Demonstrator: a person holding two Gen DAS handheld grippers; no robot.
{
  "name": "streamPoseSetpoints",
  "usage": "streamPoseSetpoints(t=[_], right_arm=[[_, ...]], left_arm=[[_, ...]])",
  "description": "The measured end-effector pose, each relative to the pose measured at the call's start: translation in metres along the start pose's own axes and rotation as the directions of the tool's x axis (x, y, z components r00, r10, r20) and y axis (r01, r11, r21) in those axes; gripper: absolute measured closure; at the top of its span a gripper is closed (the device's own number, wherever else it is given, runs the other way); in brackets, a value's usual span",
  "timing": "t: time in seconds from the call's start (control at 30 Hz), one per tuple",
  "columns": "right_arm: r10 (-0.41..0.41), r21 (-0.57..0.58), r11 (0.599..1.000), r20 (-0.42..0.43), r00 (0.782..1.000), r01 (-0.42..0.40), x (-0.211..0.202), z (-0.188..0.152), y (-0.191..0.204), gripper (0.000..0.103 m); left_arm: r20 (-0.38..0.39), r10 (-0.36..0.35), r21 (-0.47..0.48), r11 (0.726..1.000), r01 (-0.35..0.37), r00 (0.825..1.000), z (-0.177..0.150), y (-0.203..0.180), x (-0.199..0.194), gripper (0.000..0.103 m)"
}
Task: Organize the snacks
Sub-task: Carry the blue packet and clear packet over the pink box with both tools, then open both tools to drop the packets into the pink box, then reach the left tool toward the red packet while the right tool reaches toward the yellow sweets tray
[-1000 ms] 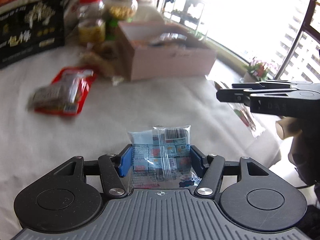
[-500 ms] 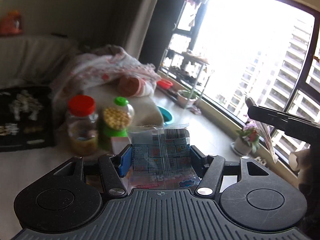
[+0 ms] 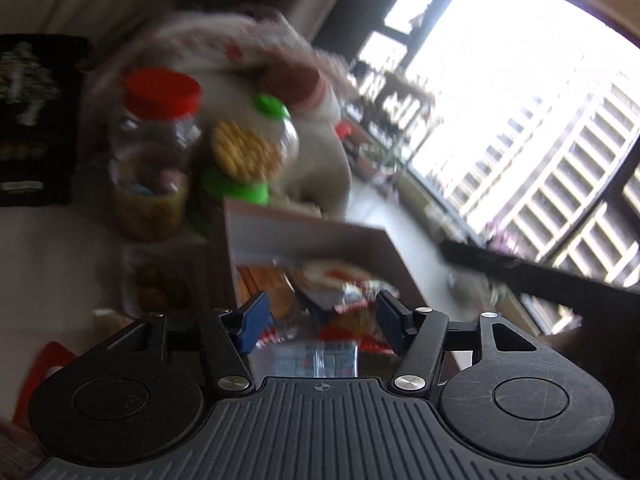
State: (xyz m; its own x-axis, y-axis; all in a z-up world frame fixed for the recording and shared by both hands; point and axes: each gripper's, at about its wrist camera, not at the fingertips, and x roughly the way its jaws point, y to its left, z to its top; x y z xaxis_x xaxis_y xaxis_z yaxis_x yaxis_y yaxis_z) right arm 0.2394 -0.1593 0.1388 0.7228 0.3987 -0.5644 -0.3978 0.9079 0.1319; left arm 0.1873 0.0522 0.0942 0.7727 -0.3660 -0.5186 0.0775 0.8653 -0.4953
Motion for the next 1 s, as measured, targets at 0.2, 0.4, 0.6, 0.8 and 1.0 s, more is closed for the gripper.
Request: streamPoseSetpoints(t=[0.2,0.4,0.6,0.8,1.0], right_arm=[[0.001,-0.023,1.000,-0.055,0.998,-0.003,0.041,-0.002,0.032,0.043],[0.001,-0.061,0.998,-0.073,0.997,-0.006,0.043,-0.007,0.051,0.042],[0.045,-0.125,0.990,-0.139,0.989,-0.063,0.040,-0.020,0.085,0.042],[0.070,-0.165,0.980,-0.220,0.973,-0.107,0.088,-0.005,0.146,0.042],[-0.132,-0.294,0.955,-0.274,0.953,0.048,0.182,-0.001,0.196,0.042]], left_arm=[[0.053,0.125,-0.067,0.990,-0.122,0.991,-0.016,0.053,-0.047,0.039],[0.026,0.257,-0.192,0.950,-0.247,0.966,-0.036,0.119,-0.079,0.039],[0.027,0.276,-0.225,0.938,-0.263,0.961,-0.062,0.126,-0.099,0.039],[0.049,0.287,-0.136,0.951,-0.278,0.957,-0.075,0.110,-0.101,0.039],[-0.003,0.271,-0.139,0.953,-0.269,0.963,-0.088,0.118,-0.107,0.039]])
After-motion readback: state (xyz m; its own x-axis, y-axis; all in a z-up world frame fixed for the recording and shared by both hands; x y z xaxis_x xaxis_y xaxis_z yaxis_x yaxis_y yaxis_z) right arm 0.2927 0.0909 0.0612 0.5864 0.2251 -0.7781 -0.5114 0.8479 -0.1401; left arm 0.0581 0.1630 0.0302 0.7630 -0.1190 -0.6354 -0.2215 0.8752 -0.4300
